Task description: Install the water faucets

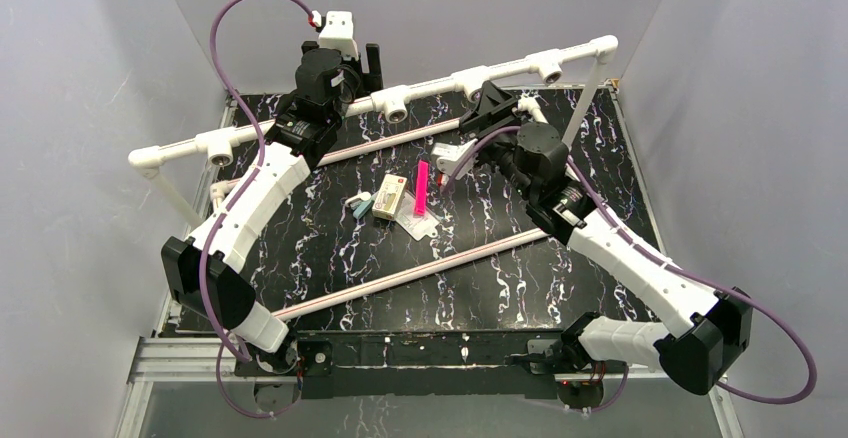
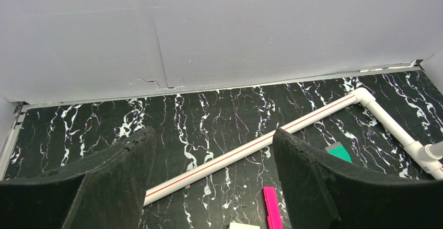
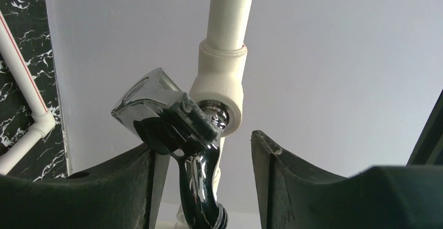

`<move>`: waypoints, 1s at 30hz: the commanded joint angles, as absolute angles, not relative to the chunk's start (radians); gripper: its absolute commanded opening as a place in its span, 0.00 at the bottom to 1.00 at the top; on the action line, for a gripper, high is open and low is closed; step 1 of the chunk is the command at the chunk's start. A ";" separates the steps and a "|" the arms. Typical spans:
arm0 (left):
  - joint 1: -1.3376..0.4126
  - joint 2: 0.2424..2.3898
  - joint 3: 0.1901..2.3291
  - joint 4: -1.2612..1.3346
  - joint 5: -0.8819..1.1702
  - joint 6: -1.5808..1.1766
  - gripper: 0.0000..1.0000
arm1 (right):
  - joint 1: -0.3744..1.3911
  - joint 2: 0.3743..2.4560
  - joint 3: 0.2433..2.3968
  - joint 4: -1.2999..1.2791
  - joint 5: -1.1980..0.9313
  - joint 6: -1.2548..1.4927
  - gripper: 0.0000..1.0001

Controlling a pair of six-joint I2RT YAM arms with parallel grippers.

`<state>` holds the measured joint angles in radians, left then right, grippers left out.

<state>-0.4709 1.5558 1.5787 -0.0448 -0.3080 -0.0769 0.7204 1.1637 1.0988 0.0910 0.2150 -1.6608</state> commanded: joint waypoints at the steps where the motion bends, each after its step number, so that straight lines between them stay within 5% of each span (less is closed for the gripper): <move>1: -0.489 1.595 1.534 -0.191 -0.276 -0.069 0.79 | 0.726 1.170 1.108 0.192 0.236 -1.689 0.62; 11: -0.489 1.600 1.536 -0.191 -0.273 -0.069 0.79 | 0.726 1.173 1.095 0.214 0.230 -1.623 0.34; 19: -0.489 1.607 1.543 -0.192 -0.269 -0.071 0.79 | 0.739 1.159 1.047 0.251 0.233 -1.492 0.01; 30: -0.489 1.604 1.544 -0.193 -0.268 -0.071 0.79 | 0.750 1.125 0.977 0.438 0.256 -0.889 0.01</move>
